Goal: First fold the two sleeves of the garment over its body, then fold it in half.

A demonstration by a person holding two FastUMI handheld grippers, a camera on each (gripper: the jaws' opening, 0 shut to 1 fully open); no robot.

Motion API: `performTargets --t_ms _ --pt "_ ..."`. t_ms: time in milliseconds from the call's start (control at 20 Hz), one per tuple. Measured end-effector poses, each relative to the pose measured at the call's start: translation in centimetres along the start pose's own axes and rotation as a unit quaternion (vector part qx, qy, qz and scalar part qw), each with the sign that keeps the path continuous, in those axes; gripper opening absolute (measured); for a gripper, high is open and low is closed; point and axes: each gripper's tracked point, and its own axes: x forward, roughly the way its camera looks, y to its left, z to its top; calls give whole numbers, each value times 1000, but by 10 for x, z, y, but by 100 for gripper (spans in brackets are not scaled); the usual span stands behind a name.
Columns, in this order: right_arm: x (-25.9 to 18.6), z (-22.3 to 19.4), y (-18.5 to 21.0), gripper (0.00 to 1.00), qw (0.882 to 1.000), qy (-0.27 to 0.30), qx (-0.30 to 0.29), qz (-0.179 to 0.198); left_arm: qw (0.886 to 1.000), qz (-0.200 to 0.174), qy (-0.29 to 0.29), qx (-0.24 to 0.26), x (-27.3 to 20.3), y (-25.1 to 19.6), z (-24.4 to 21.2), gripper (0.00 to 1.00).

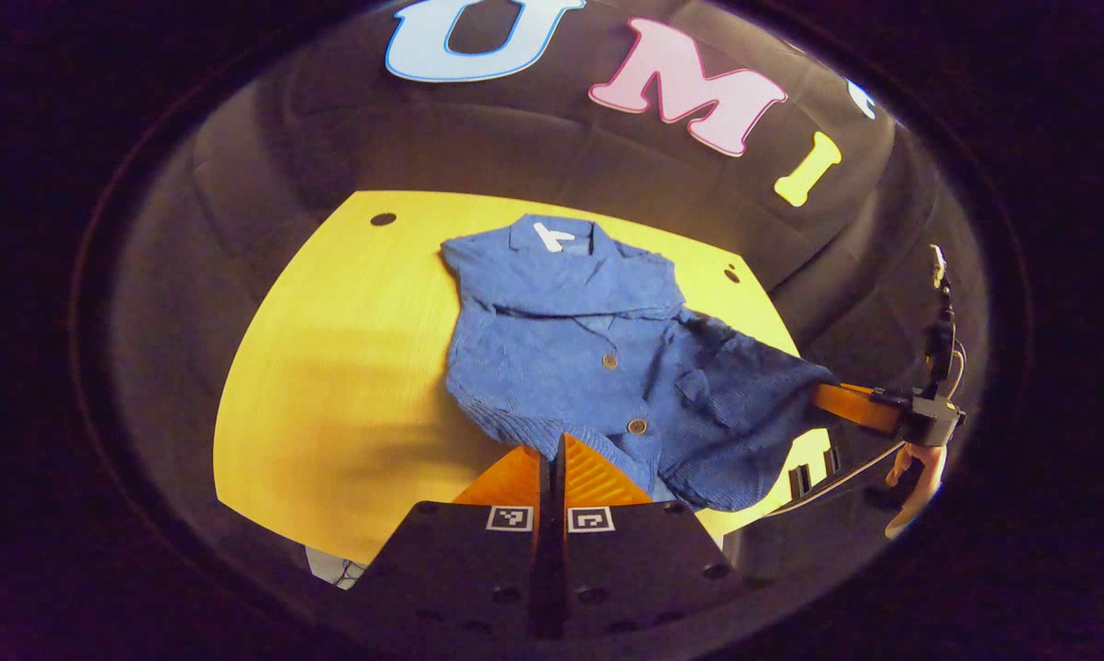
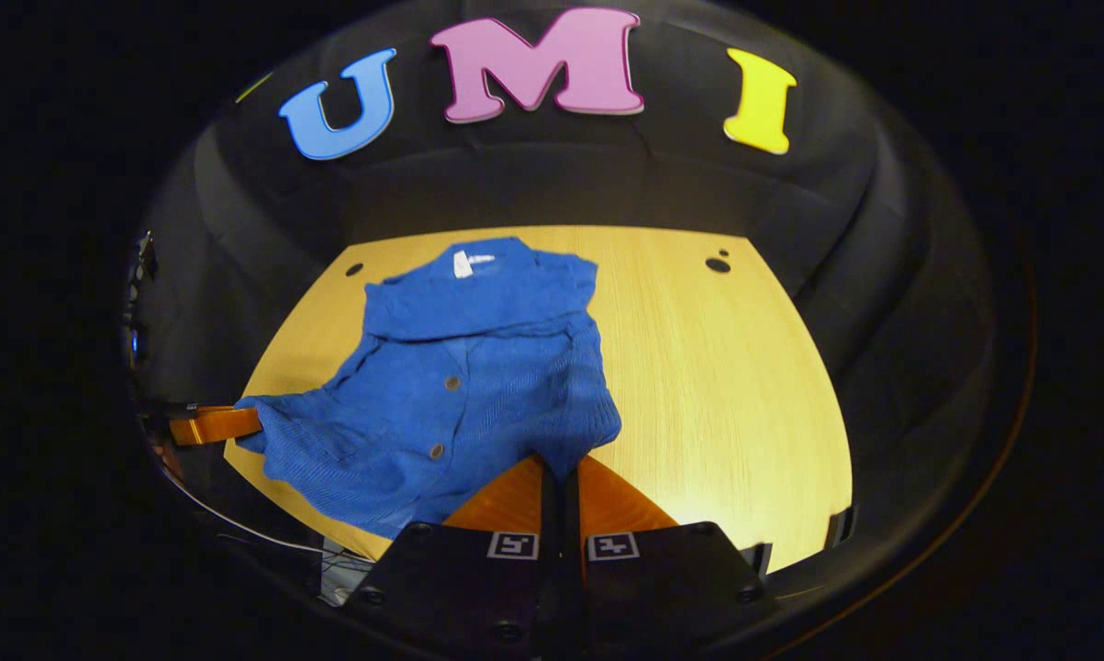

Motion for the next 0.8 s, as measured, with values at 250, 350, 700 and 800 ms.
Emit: performTargets --t_ms 250,350,700,800 --pt "12 116 13 5 996 -92 -21 -10 997 -2 -73 -1 -5 18 93 0" --pt "32 163 11 4 993 -116 -30 -20 996 5 -86 -17 7 35 130 0" --pt "202 242 -25 4 995 -92 -29 -37 990 86 -85 -75 116 119 243 0" --pt "254 243 -35 4 996 -80 -22 -32 987 124 -70 -69 161 149 254 0"
